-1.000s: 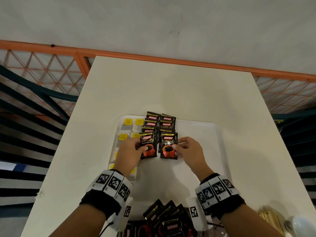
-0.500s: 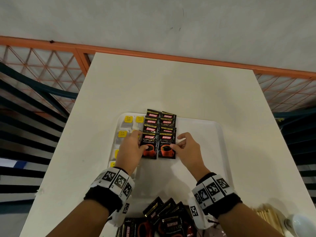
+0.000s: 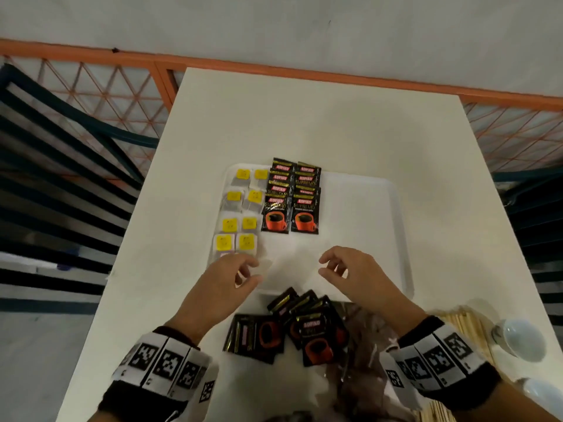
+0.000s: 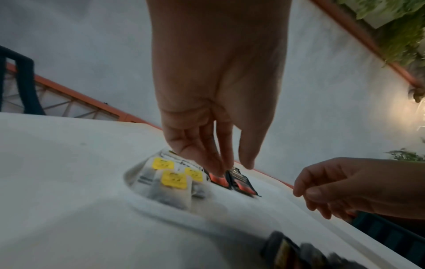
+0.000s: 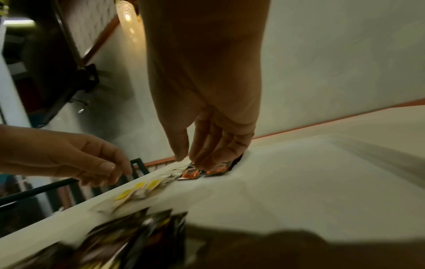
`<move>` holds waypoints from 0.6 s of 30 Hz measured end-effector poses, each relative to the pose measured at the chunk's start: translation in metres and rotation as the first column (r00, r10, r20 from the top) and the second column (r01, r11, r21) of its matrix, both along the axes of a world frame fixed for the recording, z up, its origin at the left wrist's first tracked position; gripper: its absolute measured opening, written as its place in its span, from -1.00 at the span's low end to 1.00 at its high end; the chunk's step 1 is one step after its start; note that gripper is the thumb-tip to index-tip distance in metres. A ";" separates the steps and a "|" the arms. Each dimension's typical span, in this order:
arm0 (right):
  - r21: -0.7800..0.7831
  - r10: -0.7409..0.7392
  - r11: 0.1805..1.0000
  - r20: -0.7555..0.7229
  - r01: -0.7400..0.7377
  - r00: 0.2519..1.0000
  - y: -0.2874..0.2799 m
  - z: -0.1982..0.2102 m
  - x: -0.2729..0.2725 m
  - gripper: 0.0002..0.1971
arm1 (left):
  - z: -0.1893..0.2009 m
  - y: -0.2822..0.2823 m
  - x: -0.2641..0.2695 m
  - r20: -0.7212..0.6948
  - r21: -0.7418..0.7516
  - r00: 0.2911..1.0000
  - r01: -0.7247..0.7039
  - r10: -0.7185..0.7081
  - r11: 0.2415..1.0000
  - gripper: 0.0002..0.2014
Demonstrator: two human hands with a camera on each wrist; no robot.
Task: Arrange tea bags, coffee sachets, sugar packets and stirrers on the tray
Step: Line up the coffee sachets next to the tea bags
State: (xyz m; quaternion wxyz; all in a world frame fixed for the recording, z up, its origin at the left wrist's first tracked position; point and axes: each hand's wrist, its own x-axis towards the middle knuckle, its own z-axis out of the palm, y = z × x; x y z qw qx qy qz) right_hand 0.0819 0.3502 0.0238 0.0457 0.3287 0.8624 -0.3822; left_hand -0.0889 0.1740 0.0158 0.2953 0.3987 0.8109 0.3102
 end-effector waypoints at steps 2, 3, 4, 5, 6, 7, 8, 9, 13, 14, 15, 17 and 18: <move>0.006 0.129 0.992 0.066 -0.130 0.989 -0.015 -0.002 0.015 -0.79 | -0.002 -0.023 0.012 -0.002 -0.117 0.999 0.044 -0.044 0.992 -0.64; 0.017 0.198 0.979 0.098 -0.201 0.975 -0.022 -0.004 0.020 -0.70 | -0.002 -0.033 0.018 0.008 -0.180 0.998 0.056 -0.055 0.982 -0.52; 0.038 0.266 0.961 0.132 -0.273 0.955 -0.029 -0.005 0.025 -0.59 | -0.003 -0.042 0.023 0.017 -0.237 0.998 0.065 -0.063 0.969 -0.40; 0.065 0.326 0.938 0.170 -0.341 0.930 -0.035 -0.006 0.028 -0.46 | -0.004 -0.048 0.029 0.013 -0.287 0.997 0.080 -0.080 0.955 -0.29; 0.095 0.374 0.912 0.212 -0.400 0.903 -0.040 -0.007 0.030 -0.33 | -0.004 -0.053 0.035 -0.007 -0.332 0.994 0.100 -0.108 0.938 -0.21; 0.132 0.415 0.880 0.252 -0.456 0.874 -0.046 -0.007 0.031 -0.23 | -0.005 -0.057 0.041 -0.031 -0.369 0.990 0.119 -0.141 0.922 -0.15; 0.180 0.453 0.840 0.288 -0.512 0.844 -0.050 -0.008 0.030 -0.16 | -0.007 -0.058 0.046 -0.055 -0.395 0.984 0.133 -0.168 0.909 -0.12; 0.232 0.488 0.791 0.318 -0.566 0.813 -0.054 -0.008 0.029 -0.10 | -0.009 -0.058 0.051 -0.080 -0.411 0.979 0.140 -0.188 0.901 -0.11; 0.379 0.565 0.599 0.424 -0.705 0.708 -0.063 -0.011 0.017 -0.01 | -0.019 -0.055 0.062 -0.215 -0.441 0.947 0.125 -0.240 0.889 -0.20; 0.390 0.566 0.570 0.452 -0.723 0.690 -0.063 -0.013 0.012 0.00 | -0.021 -0.053 0.063 -0.241 -0.446 0.939 0.119 -0.246 0.887 -0.22; 0.391 0.563 0.554 0.474 -0.735 0.677 -0.062 -0.015 0.007 0.02 | -0.023 -0.052 0.064 -0.258 -0.450 0.934 0.111 -0.248 0.886 -0.25; 0.377 0.553 0.556 0.497 -0.740 0.669 -0.062 -0.016 -0.001 0.02 | -0.025 -0.050 0.065 -0.275 -0.458 0.930 0.097 -0.245 0.883 -0.28; 0.376 0.547 0.560 0.501 -0.738 0.671 -0.061 -0.016 -0.003 -0.01 | -0.026 -0.050 0.066 -0.276 -0.463 0.930 0.094 -0.244 0.881 -0.29</move>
